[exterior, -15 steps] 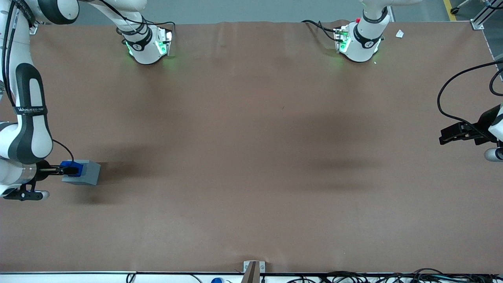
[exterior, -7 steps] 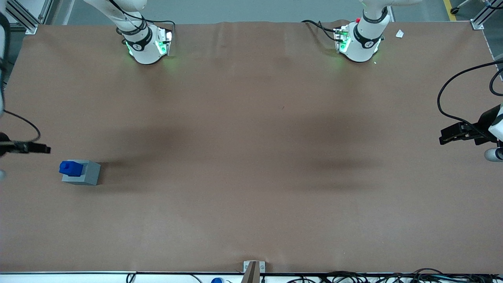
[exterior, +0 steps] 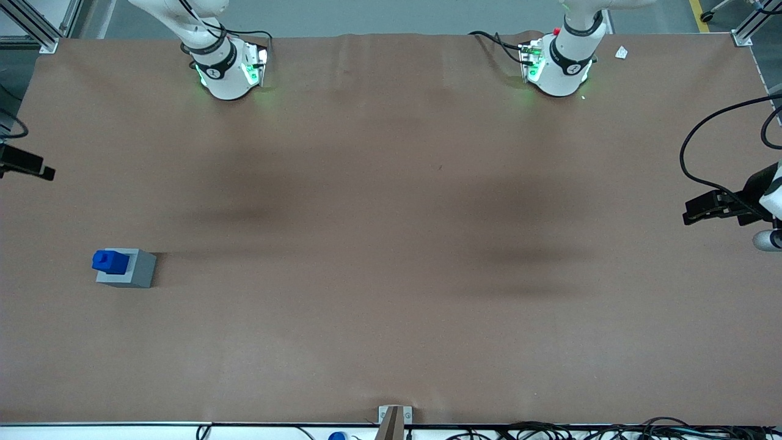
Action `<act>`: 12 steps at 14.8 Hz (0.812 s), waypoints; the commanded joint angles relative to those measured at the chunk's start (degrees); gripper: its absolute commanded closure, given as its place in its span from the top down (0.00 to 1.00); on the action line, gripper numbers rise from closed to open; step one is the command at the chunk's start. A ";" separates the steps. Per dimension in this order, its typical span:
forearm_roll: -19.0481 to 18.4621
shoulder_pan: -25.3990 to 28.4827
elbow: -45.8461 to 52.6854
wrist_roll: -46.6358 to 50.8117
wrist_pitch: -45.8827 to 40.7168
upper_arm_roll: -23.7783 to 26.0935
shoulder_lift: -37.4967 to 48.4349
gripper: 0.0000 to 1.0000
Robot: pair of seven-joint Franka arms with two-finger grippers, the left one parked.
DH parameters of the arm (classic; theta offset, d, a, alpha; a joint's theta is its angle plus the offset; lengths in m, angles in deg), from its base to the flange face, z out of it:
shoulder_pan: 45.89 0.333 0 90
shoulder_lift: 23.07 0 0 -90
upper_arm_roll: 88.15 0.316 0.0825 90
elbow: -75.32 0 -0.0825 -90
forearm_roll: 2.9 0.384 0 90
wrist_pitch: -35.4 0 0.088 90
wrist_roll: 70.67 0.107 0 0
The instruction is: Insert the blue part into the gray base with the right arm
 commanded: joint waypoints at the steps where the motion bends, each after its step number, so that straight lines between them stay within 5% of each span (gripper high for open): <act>1: 0.29 2.29 -8.96 1.61 2.94 -0.05 8.25 1.00; 5: 0.29 2.91 -16.34 3.44 6.80 0.30 13.80 1.00; 12: 0.29 4.67 -15.40 6.97 6.29 0.39 13.63 1.00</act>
